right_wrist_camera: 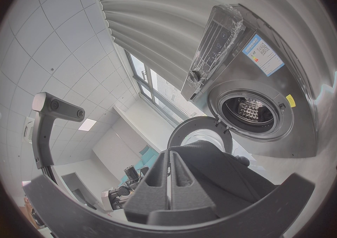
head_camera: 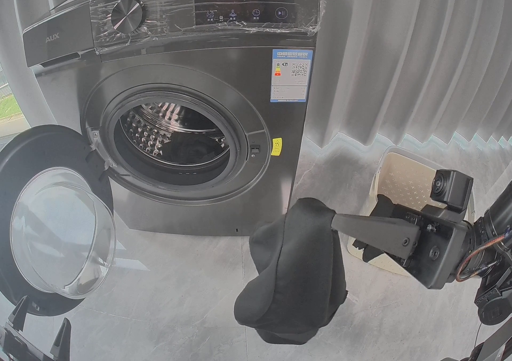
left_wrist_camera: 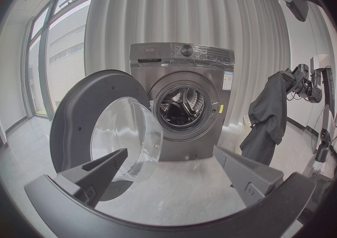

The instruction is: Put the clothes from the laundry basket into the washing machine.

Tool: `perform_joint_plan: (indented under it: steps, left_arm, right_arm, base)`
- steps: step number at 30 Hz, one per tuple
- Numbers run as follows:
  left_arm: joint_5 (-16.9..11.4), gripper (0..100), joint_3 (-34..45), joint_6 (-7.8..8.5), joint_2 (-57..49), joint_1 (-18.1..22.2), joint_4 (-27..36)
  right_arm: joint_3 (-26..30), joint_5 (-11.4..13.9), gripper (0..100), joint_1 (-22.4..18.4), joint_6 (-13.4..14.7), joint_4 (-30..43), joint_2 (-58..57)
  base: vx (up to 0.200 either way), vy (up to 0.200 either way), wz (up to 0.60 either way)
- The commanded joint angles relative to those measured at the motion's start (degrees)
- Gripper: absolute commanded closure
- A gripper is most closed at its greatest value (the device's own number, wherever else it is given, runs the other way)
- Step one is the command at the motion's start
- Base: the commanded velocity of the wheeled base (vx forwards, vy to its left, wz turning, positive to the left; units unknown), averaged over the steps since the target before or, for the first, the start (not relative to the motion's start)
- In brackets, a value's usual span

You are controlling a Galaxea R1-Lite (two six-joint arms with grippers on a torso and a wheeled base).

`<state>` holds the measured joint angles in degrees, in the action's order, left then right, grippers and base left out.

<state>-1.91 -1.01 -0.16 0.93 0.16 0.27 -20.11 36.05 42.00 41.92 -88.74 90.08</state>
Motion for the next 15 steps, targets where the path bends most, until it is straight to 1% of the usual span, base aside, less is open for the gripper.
perform_joint_plan:
  steps: [1, 9, 10, 13, 15]
  left_arm:
    - [-0.02, 0, 0.92, -0.02, -0.84, 0.02, 0.00]
    - [0.07, 0, 0.92, 0.07, -0.84, 0.02, 0.00]
    - [0.07, 0, 0.92, 0.07, -0.84, 0.02, 0.00]
    - [-0.02, 0, 0.92, 0.25, -0.84, 0.02, -0.09]
    - [-0.20, 0, 0.92, 1.39, -0.84, 0.02, -0.09]
  right_arm:
    - [-0.10, 0.08, 100, -0.16, -0.79, -0.03, 0.01]
    - [0.08, -0.19, 100, -0.25, -3.34, -0.03, 0.45]
    - [0.08, -0.19, 100, -0.25, -3.34, -0.03, 0.45]
    - [0.51, -0.45, 100, -0.78, -5.80, -0.03, 2.21]
    - [0.51, -0.45, 100, -0.78, -6.06, -0.03, 2.91]
  base:
    - [0.000, 0.000, 0.00]
    - [0.000, 0.000, 0.00]
    - [0.000, 0.000, 0.00]
    - [0.000, 0.000, 0.00]
    - [0.000, 0.000, 0.00]
